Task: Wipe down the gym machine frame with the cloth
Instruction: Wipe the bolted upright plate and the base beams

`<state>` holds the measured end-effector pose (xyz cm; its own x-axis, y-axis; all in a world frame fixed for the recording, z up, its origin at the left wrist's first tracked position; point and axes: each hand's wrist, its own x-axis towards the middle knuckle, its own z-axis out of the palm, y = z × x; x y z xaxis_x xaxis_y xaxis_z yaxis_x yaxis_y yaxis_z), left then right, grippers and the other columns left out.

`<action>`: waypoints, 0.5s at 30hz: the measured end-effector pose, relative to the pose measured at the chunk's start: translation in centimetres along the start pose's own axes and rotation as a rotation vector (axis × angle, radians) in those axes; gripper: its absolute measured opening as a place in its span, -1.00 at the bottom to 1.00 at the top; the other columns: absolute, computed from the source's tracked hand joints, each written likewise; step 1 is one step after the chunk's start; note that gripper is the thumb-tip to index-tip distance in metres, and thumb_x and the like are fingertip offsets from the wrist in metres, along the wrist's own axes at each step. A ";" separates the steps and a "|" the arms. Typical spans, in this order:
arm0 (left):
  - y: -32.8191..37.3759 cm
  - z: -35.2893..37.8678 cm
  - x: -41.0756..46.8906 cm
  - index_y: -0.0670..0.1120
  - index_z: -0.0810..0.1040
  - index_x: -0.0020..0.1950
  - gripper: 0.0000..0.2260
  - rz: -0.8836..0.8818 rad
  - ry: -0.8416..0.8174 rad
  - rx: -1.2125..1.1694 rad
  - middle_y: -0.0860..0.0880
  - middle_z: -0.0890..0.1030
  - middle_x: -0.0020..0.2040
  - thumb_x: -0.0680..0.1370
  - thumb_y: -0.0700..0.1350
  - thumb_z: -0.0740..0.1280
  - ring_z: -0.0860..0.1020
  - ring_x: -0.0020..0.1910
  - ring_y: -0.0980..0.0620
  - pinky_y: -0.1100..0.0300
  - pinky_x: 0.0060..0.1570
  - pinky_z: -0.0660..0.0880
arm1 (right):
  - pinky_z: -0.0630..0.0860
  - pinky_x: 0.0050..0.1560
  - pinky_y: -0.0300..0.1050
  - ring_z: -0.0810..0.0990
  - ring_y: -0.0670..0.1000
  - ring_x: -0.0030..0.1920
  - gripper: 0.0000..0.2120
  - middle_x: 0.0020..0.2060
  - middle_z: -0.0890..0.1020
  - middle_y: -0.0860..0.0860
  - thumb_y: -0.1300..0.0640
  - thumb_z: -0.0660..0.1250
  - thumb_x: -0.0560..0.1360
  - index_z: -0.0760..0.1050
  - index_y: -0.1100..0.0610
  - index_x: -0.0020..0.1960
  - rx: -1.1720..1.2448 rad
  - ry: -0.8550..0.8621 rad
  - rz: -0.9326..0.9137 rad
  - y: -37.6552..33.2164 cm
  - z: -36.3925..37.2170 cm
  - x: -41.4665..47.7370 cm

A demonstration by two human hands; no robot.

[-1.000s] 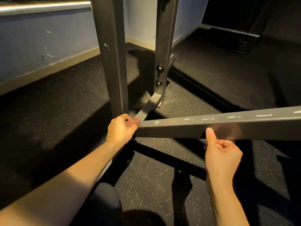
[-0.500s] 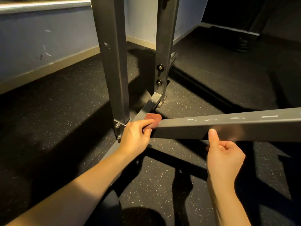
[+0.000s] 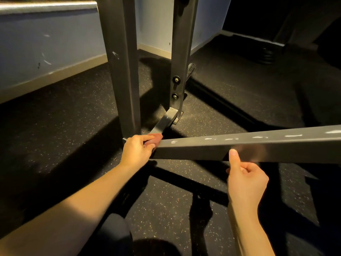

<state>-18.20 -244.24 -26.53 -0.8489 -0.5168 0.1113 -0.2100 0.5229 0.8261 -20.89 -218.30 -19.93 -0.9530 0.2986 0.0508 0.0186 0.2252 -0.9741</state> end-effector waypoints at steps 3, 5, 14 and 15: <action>1.8 0.8 -0.7 0.15 0.71 0.20 -0.72 0.083 -0.026 0.005 0.24 0.71 0.10 0.55 -0.07 0.35 0.65 0.11 0.19 0.05 0.20 0.60 | 0.38 -0.24 -0.32 0.65 0.04 -0.26 -0.56 -0.40 0.56 0.12 -0.08 0.41 0.58 0.46 0.24 -0.27 -0.010 0.003 -0.002 0.1 0.1 0.0; 3.3 1.7 -2.0 0.11 0.71 0.22 -0.72 0.174 -0.038 -0.009 0.19 0.72 0.08 0.53 -0.05 0.38 0.66 0.07 0.17 0.11 0.16 0.60 | 0.39 -0.24 -0.31 0.65 0.04 -0.26 -0.55 -0.41 0.54 0.10 -0.08 0.41 0.58 0.43 0.21 -0.31 -0.021 0.003 -0.004 0.1 0.1 0.0; 4.0 1.8 -1.5 0.11 0.73 0.18 -0.73 0.206 -0.029 0.062 0.17 0.72 0.07 0.54 -0.10 0.37 0.66 0.06 0.19 0.17 0.15 0.60 | 0.42 -0.23 -0.22 0.61 0.00 -0.31 -0.56 -0.38 0.61 0.10 -0.10 0.43 0.56 0.51 0.27 -0.24 -0.013 0.001 0.011 0.1 0.3 0.1; 4.8 2.2 -2.3 0.11 0.72 0.20 -0.73 0.236 -0.025 0.038 0.17 0.72 0.09 0.53 -0.09 0.39 0.66 0.07 0.20 0.23 0.16 0.58 | 0.42 -0.23 -0.21 0.62 0.00 -0.29 -0.57 -0.36 0.63 0.10 -0.10 0.43 0.55 0.53 0.27 -0.22 -0.013 0.000 0.017 0.1 0.4 0.1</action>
<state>-18.30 -239.07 -24.07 -0.8881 -0.3608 0.2849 -0.0219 0.6523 0.7576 -21.09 -218.59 -20.08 -0.9526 0.3023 0.0339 0.0391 0.2325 -0.9718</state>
